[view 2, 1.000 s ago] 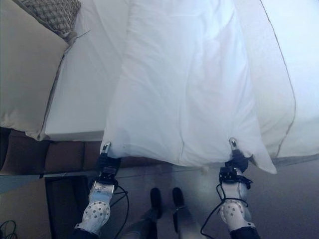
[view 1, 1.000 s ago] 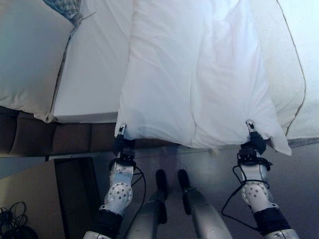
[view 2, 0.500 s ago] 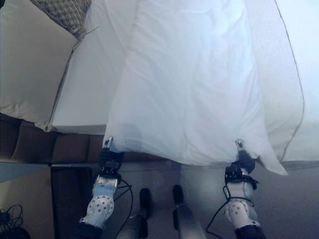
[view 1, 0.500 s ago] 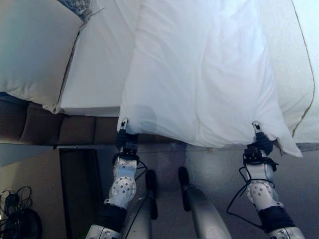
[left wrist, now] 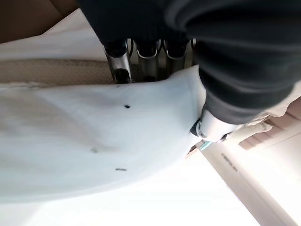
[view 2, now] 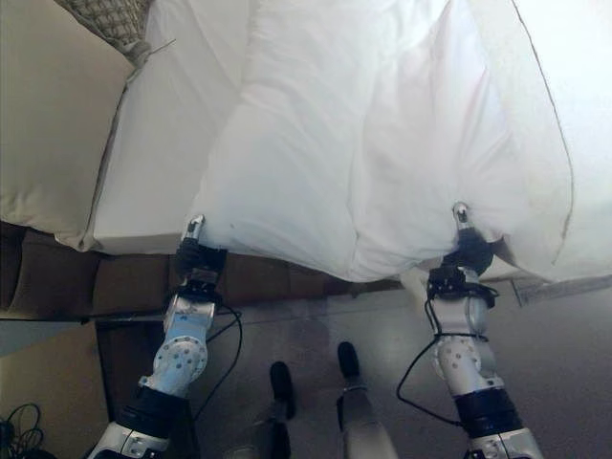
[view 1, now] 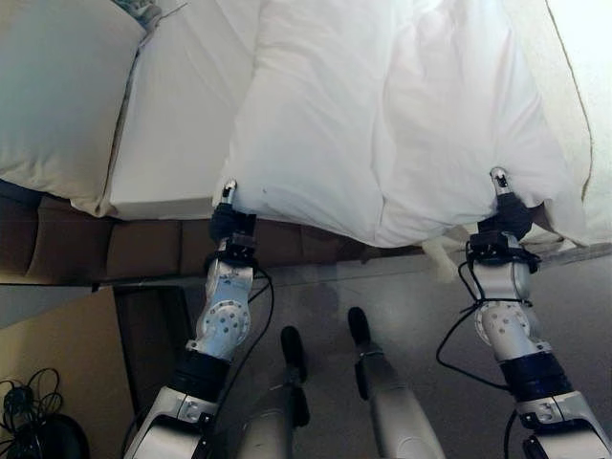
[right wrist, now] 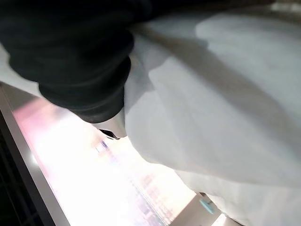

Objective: Make the bed

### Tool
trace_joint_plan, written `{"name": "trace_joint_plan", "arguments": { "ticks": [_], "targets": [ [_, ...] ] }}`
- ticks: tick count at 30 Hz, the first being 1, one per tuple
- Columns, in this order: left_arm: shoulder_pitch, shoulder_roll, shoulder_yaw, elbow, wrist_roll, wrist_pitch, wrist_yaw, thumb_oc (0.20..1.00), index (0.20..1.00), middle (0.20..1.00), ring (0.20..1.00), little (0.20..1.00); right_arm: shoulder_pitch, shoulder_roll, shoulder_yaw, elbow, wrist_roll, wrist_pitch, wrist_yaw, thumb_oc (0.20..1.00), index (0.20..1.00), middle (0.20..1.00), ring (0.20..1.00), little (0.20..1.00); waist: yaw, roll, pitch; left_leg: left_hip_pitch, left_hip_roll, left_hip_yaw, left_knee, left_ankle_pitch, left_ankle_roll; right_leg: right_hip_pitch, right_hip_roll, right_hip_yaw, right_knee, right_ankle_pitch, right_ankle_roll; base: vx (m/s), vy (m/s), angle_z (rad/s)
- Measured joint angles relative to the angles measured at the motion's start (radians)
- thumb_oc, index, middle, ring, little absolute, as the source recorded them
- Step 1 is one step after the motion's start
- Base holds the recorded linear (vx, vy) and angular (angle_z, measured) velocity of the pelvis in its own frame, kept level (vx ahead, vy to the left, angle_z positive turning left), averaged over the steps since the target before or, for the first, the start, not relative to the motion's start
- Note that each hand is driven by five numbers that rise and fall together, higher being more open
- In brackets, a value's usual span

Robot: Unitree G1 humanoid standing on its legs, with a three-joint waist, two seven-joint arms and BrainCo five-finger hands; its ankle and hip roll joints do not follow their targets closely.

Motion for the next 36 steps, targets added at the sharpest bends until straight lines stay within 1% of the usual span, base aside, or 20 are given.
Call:
{"name": "trace_joint_plan", "arguments": {
  "ticks": [3,6,7,9,11,13,14,16,18,20,21,22,25,28,29,32,33,34,35,36],
  "targets": [
    [0.1,-0.008,0.026,-0.041,0.033,0.011,-0.04,0.2,0.2,0.2,0.2,0.2,0.084,0.004,-0.023,-0.068,-0.025,0.012,0.03,0.2,0.2,0.2,0.2,0.2,0.0,-0.004,0.004,0.001,0.002,0.0,-0.004,0.0,0.0,0.0,0.002,0.0,-0.008,-0.001,-0.001,0.02,0.0,-0.06],
    [0.185,-0.044,0.065,-0.041,0.035,0.017,-0.087,0.2,0.2,0.2,0.2,0.2,0.175,0.018,-0.068,-0.076,-0.044,0.024,0.088,0.2,0.2,0.2,0.2,0.2,0.002,-0.008,0.017,0.011,0.009,0.0,-0.008,-0.005,-0.008,0.009,0.009,0.002,-0.014,-0.003,-0.004,0.03,-0.007,-0.07],
    [0.216,-0.081,0.086,-0.022,0.034,0.017,-0.104,0.2,0.2,0.2,0.2,0.2,0.215,0.037,-0.095,-0.031,-0.086,0.029,0.113,0.2,0.2,0.2,0.2,0.2,0.002,-0.011,0.03,0.031,0.013,0.0,-0.018,-0.007,-0.01,0.029,0.013,0.003,-0.024,-0.004,-0.004,0.0,-0.011,-0.03],
    [0.227,-0.101,0.091,0.022,0.035,0.016,-0.111,0.2,0.2,0.2,0.2,0.2,0.238,0.047,-0.105,0.029,-0.103,0.035,0.123,0.2,0.2,0.2,0.2,0.2,0.001,-0.012,0.031,0.044,0.016,0.001,-0.024,-0.008,-0.012,0.045,0.015,0.002,-0.035,-0.004,-0.004,0.0,-0.016,-0.01],
    [0.222,-0.109,0.091,0.095,0.053,0.016,-0.126,0.2,0.2,0.2,0.2,0.2,0.242,0.047,-0.104,0.142,-0.156,0.036,0.164,0.2,0.2,0.2,0.2,0.2,0.0,-0.013,0.032,0.049,0.017,0.0,-0.029,-0.009,-0.013,0.052,0.016,0.001,-0.044,-0.005,-0.006,0.0,-0.041,0.01],
    [0.162,-0.127,0.116,0.355,0.133,0.008,-0.176,0.2,0.2,0.2,0.2,0.2,0.198,0.043,-0.091,0.416,-0.278,0.04,0.192,0.2,0.2,0.2,0.2,0.2,0.004,-0.014,0.031,0.056,0.02,-0.001,-0.031,-0.009,-0.013,0.064,0.017,-0.009,-0.049,-0.005,-0.005,0.0,-0.036,0.1],
    [0.154,-0.132,0.119,0.387,0.133,0.012,-0.174,0.2,0.2,0.2,0.2,0.2,0.19,0.044,-0.087,0.438,-0.29,0.057,0.188,0.2,0.2,0.2,0.2,0.2,0.004,-0.014,0.031,0.055,0.02,-0.001,-0.031,-0.009,-0.013,0.063,0.017,-0.011,-0.05,-0.006,-0.005,0.02,-0.036,0.06],
    [0.132,-0.139,0.127,0.477,0.195,0.004,-0.211,0.2,0.2,0.2,0.2,0.2,0.158,0.059,-0.07,0.544,-0.351,0.036,0.208,0.2,0.2,0.2,0.2,0.2,0.002,-0.016,0.03,0.055,0.022,-0.004,-0.032,-0.009,-0.014,0.07,0.016,-0.019,-0.058,-0.005,-0.006,0.01,-0.025,0.05],
    [0.106,-0.146,0.136,0.556,0.243,0.0,-0.231,0.2,0.2,0.2,0.2,0.2,0.108,0.098,-0.07,0.666,-0.349,0.033,0.21,0.2,0.2,0.2,0.2,0.2,0.004,-0.019,0.028,0.06,0.024,-0.004,-0.032,-0.009,-0.014,0.081,0.017,-0.024,-0.065,-0.005,-0.006,0.01,-0.016,0.09],
    [0.096,-0.146,0.137,0.589,0.278,-0.008,-0.236,0.2,0.2,0.2,0.2,0.2,0.088,0.124,-0.069,0.711,-0.343,0.033,0.215,0.2,0.2,0.2,0.2,0.2,0.007,-0.02,0.026,0.063,0.024,-0.005,-0.032,-0.009,-0.014,0.085,0.015,-0.026,-0.068,-0.006,-0.005,0.01,-0.004,0.02],
    [0.088,-0.142,0.14,0.646,0.319,-0.022,-0.238,0.2,0.2,0.2,0.2,0.2,0.068,0.137,-0.071,0.772,-0.335,0.023,0.233,0.2,0.2,0.2,0.2,0.2,0.009,-0.019,0.021,0.066,0.024,-0.007,-0.034,-0.009,-0.014,0.092,0.015,-0.027,-0.077,-0.005,-0.006,0.0,0.0,0.0],
    [0.042,-0.139,0.156,0.803,0.376,-0.028,-0.233,0.2,0.2,0.2,0.2,0.2,0.015,0.136,-0.06,0.91,-0.328,0.032,0.237,0.2,0.2,0.2,0.2,0.2,0.008,-0.021,0.011,0.082,0.024,-0.007,-0.04,-0.009,-0.014,0.107,0.016,-0.027,-0.082,-0.005,-0.006,0.0,0.0,0.0],
    [0.038,-0.141,0.17,0.878,0.422,-0.028,-0.2,0.2,0.2,0.2,0.2,0.2,0.01,0.151,-0.029,0.956,-0.328,0.053,0.24,0.2,0.2,0.2,0.2,0.2,0.011,-0.022,-0.01,0.083,0.024,-0.006,-0.045,-0.01,-0.014,0.108,0.015,-0.026,-0.088,-0.005,-0.006,0.0,0.0,0.0],
    [0.054,-0.145,0.231,0.984,0.427,-0.027,-0.155,0.2,0.2,0.2,0.2,0.2,0.012,0.16,-0.027,1.003,-0.326,0.055,0.258,0.2,0.2,0.2,0.2,0.2,0.021,-0.02,-0.012,0.084,0.024,-0.007,-0.045,-0.009,-0.014,0.111,0.015,-0.027,-0.09,-0.005,-0.006,0.0,0.0,0.0],
    [0.087,-0.143,0.263,1.061,0.426,-0.022,-0.127,0.2,0.2,0.2,0.2,0.2,0.013,0.158,-0.027,1.044,-0.326,0.06,0.267,0.2,0.2,0.2,0.2,0.2,0.029,-0.019,-0.016,0.087,0.024,-0.008,-0.045,-0.01,-0.014,0.114,0.015,-0.028,-0.091,-0.005,-0.006,0.01,-0.001,0.04],
    [0.176,-0.133,0.274,1.118,0.426,-0.009,-0.101,0.2,0.2,0.2,0.2,0.2,0.01,0.156,-0.02,1.08,-0.331,0.074,0.281,0.2,0.2,0.2,0.2,0.2,0.042,-0.018,-0.017,0.085,0.024,-0.016,-0.049,-0.009,-0.013,0.117,0.013,-0.043,-0.091,-0.004,-0.007,0.01,-0.013,0.18],
    [0.22,-0.129,0.265,1.133,0.431,0.002,-0.097,0.448,0.448,0.448,0.448,0.448,0.009,0.156,-0.018,1.101,-0.342,0.084,0.286,0.89,0.89,0.89,0.89,0.89,0.05,-0.019,-0.02,0.082,0.024,-0.018,-0.049,-0.006,-0.01,0.12,0.011,-0.046,-0.091,-0.005,-0.007,0.0,-0.012,0.2],
    [0.22,-0.129,0.265,1.133,0.431,0.002,-0.097,0.448,0.448,0.448,0.448,0.448,0.009,0.156,-0.018,1.101,-0.342,0.084,0.286,0.89,0.89,0.89,0.89,0.89,0.05,-0.019,-0.02,0.082,0.024,-0.018,-0.049,-0.006,-0.01,0.12,0.011,-0.046,-0.091,-0.005,-0.007,0.01,-0.028,0.19],
    [0.245,-0.121,0.22,1.155,0.468,0.018,-0.1,1.0,1.0,1.0,1.0,1.0,0.007,0.143,0.016,1.171,-0.381,0.106,0.293,1.0,1.0,1.0,1.0,1.0,0.066,-0.021,-0.032,0.082,0.021,-0.024,-0.05,-0.005,-0.008,0.122,0.01,-0.048,-0.091,-0.005,-0.007,0.02,-0.022,0.08],
    [0.26,-0.122,0.212,1.158,0.471,0.025,-0.103,1.0,1.0,1.0,1.0,1.0,0.01,0.151,0.025,1.196,-0.397,0.123,0.297,1.0,1.0,1.0,1.0,1.0,0.065,-0.024,-0.039,0.081,0.021,-0.026,-0.05,-0.004,-0.008,0.122,0.009,-0.048,-0.091,-0.005,-0.007,0.02,-0.026,0.08]
  ]
}}
